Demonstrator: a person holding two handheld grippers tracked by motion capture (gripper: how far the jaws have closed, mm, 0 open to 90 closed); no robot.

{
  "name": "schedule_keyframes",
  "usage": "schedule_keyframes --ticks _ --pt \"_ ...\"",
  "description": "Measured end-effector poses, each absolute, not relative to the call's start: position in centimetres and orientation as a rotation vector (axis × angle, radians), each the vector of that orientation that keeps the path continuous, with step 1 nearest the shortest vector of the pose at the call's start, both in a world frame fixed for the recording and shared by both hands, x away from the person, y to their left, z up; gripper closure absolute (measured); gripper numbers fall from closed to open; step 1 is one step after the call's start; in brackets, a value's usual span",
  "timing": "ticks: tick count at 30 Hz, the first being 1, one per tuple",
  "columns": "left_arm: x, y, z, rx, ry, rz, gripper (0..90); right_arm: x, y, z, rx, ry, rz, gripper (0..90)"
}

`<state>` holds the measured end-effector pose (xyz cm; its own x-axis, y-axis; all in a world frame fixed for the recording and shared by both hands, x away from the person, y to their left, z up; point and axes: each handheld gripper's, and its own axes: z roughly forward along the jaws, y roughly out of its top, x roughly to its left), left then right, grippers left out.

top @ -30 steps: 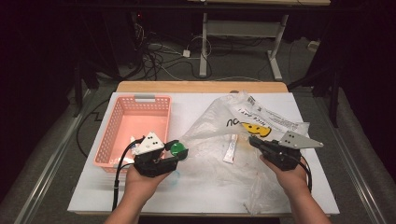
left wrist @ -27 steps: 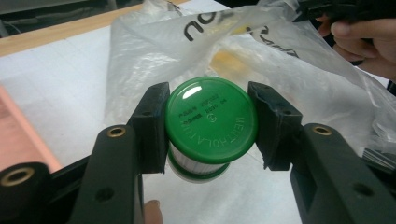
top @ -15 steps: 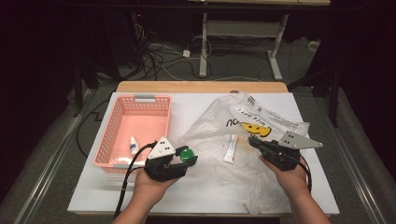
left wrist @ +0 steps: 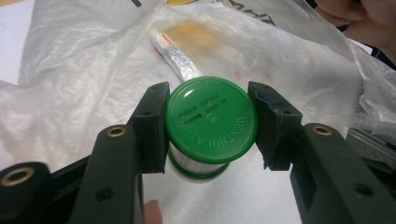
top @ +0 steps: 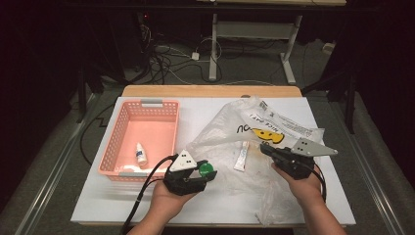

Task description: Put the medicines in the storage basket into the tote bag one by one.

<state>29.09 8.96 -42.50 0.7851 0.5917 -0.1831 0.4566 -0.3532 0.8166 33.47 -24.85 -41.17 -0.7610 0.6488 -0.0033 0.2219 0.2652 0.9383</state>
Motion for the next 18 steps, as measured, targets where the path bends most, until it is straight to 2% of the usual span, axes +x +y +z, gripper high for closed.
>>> schedule_keyframes --ticks 18 --pt "29.4 7.6 -43.3 2.010 0.774 0.159 50.4 33.4 -24.8 -41.2 0.790 2.157 1.495 90.0"
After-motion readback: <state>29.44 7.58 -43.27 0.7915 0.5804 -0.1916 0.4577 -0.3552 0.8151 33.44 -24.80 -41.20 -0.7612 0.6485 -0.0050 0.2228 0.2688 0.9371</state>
